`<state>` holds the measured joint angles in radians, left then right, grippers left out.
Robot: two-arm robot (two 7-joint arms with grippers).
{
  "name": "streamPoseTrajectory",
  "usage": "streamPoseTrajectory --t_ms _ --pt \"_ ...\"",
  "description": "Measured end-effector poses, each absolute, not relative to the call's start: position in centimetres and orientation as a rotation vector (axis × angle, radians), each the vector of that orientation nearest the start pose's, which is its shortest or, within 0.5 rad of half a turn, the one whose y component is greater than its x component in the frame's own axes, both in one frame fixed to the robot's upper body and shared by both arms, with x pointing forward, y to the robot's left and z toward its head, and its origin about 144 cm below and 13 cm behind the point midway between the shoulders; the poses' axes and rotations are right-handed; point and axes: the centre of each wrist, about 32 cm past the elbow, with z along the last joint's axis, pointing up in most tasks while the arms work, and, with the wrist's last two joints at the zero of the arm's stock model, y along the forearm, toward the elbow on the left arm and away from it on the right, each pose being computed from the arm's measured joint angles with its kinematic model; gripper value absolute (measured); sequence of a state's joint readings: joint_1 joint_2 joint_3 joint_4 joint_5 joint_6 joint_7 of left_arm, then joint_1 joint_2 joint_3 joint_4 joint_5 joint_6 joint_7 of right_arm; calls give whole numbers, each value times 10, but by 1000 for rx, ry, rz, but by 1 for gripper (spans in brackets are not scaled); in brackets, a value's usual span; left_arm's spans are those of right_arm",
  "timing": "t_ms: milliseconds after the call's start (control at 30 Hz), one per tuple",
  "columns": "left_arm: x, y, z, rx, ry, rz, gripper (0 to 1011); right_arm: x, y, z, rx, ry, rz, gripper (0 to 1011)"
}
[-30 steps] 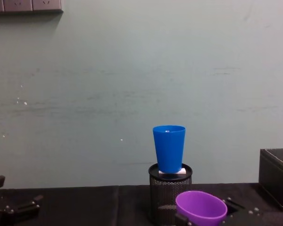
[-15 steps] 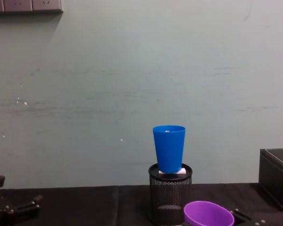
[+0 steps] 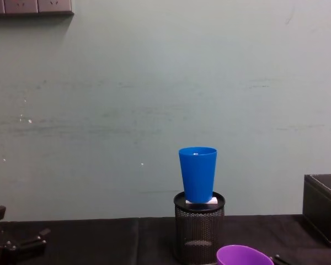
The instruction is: Pick up one cup with a gripper and tap it against the other cup.
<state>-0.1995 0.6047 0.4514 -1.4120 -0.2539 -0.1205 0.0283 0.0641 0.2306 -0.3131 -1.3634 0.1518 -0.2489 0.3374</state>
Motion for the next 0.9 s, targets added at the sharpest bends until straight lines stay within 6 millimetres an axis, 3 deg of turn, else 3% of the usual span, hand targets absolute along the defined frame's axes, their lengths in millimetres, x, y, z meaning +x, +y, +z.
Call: streamPoseTrajectory --t_ms 467,667,900 --pt "489 310 1140 304 -285 1248 1000 459 -214 1086 -39 -86 -959 730" --pt "489 310 1140 304 -285 1248 1000 459 -214 1086 -39 -87 -958 903" --pt "489 310 1140 304 -285 1248 1000 459 -214 1086 -39 -87 -957 1004"
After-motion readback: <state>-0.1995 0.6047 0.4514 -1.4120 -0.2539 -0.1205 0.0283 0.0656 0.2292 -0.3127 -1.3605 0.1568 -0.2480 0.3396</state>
